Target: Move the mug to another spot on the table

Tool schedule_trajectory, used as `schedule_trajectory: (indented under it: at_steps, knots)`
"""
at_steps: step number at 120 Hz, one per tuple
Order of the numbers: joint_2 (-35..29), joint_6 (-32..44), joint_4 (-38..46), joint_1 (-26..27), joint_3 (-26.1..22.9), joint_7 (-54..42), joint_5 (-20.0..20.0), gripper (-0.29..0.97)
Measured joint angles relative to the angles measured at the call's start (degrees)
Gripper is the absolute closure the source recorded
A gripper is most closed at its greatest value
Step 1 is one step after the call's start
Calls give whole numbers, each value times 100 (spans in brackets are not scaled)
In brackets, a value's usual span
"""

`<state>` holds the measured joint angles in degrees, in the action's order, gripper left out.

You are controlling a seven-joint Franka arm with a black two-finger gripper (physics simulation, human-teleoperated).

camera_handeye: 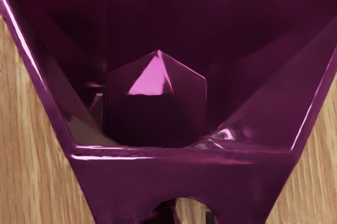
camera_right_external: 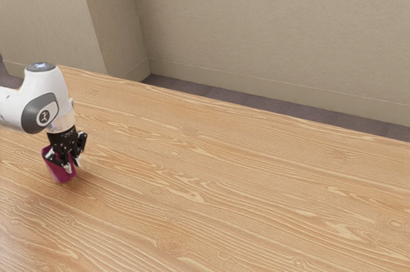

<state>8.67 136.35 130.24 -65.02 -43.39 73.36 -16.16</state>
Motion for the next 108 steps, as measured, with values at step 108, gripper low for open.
schedule_trajectory:
  at_steps: [108]
  knots:
    - [-1079,764,968,917,-1201,-1038,-229,72]
